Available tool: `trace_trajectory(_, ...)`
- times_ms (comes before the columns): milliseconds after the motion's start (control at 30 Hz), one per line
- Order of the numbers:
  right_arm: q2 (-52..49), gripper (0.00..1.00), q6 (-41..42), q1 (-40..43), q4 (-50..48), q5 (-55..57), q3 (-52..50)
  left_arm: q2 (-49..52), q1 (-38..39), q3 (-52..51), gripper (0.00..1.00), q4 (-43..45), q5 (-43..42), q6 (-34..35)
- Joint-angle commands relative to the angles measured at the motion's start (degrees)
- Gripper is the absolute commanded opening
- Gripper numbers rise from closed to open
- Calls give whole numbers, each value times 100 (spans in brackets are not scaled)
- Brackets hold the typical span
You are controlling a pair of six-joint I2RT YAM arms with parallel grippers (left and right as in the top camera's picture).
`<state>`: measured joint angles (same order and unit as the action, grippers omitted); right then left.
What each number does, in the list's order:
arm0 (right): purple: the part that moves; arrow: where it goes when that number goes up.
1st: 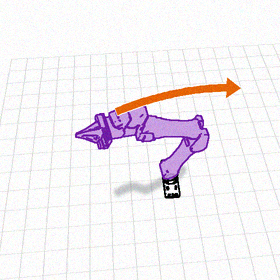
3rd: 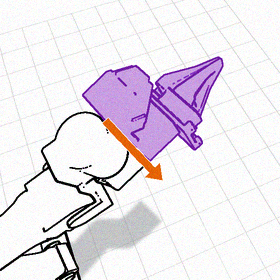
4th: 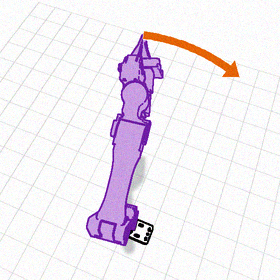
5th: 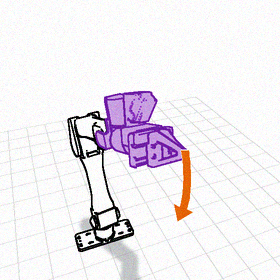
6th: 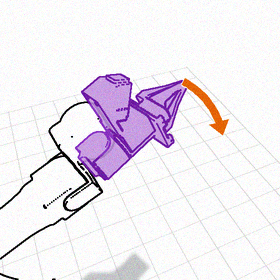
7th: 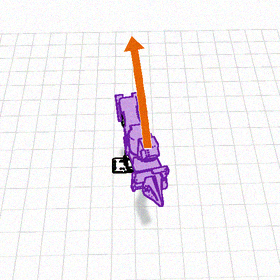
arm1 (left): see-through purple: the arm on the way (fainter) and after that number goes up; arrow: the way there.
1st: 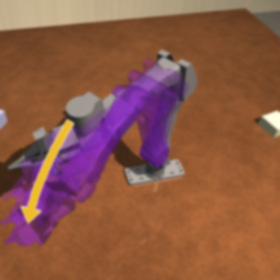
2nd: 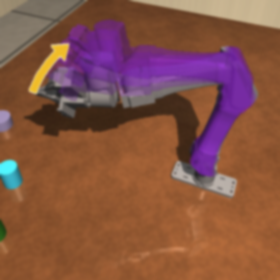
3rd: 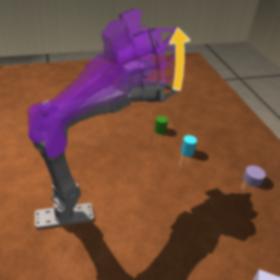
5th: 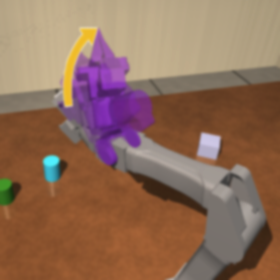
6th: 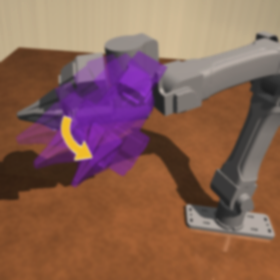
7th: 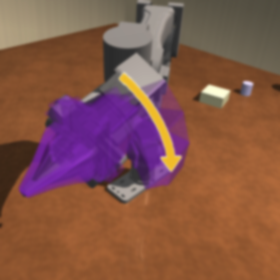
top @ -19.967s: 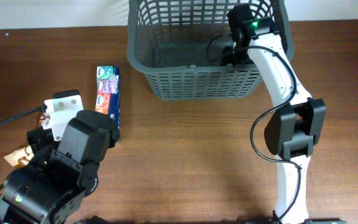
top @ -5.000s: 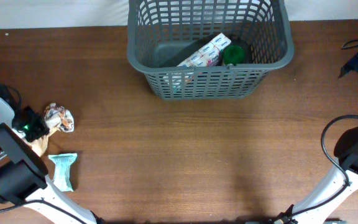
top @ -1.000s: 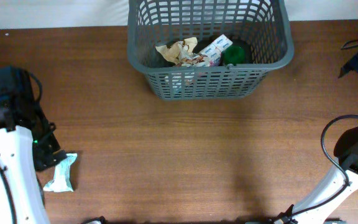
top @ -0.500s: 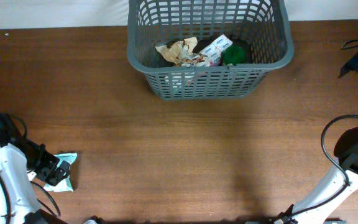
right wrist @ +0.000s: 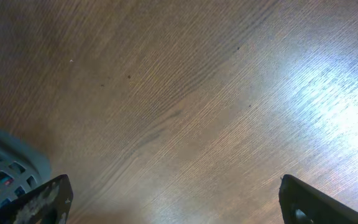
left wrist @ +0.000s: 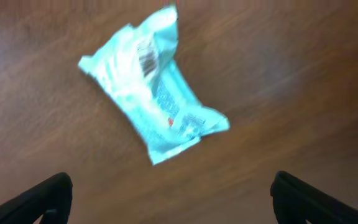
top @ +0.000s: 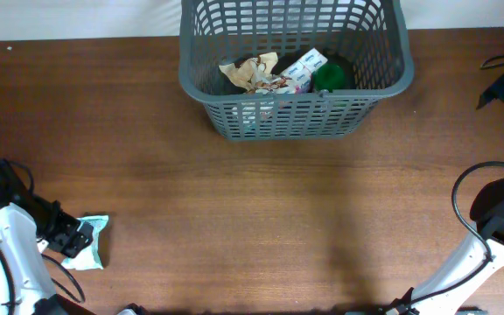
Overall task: Pack container
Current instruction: 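Move the left gripper back down over the mint-green wipes packet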
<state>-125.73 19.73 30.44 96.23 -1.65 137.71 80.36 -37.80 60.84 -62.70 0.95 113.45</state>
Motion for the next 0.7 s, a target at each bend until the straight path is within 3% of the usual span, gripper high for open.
trace_trajectory(0,74,99,63,-2,0,-50,-31,-55,-24,-28,95,17,603,59)
trace_trajectory(67,74,99,63,-2,0,-50,-31,-55,-24,-28,99,33,662,57)
trace_trajectory(667,74,99,63,-2,0,-50,-31,-55,-24,-1132,100,1521,588,59)
